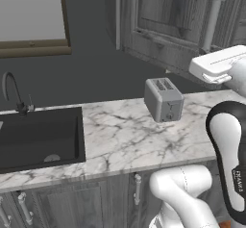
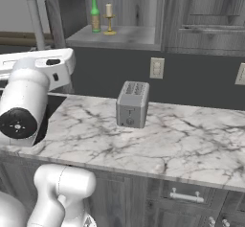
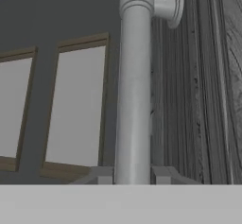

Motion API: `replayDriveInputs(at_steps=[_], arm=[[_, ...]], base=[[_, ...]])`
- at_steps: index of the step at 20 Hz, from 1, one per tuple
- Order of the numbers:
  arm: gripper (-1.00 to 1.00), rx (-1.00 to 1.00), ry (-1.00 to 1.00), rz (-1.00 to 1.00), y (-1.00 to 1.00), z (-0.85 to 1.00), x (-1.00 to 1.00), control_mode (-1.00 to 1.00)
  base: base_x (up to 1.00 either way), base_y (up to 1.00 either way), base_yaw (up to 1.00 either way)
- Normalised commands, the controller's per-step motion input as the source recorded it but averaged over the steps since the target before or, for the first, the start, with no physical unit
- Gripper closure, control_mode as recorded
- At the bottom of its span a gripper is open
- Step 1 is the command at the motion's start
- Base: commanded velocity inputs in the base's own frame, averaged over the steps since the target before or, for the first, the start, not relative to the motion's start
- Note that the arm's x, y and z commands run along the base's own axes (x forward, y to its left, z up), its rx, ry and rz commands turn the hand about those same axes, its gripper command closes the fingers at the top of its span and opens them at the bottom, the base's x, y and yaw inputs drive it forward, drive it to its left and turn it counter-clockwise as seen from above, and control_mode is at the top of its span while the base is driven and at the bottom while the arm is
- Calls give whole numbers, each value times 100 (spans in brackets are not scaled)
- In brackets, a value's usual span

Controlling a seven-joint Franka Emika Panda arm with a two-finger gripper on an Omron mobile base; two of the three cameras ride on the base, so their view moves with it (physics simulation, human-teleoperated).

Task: Get the candle and the beer from the cabinet and move them to the dining counter.

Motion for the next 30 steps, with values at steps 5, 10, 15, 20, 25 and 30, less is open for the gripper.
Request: replayDriveInputs(at_steps=[5, 10, 15, 20, 25, 30], arm=[[100, -3, 6, 0, 43, 9, -8, -100], [100, -3, 4, -2, 48, 4, 0, -100], [100, -3, 5, -4, 48, 2, 0, -100], [100, -3, 5, -4, 44, 2, 0, -100], [100, -3, 5, -4, 43, 2, 0, -100], [100, -2, 4, -4, 42, 1, 0, -100]], base=[[0, 0, 0], [0, 0, 0], [0, 0, 0], [0, 0, 0], [0, 0, 0], [0, 0, 0]])
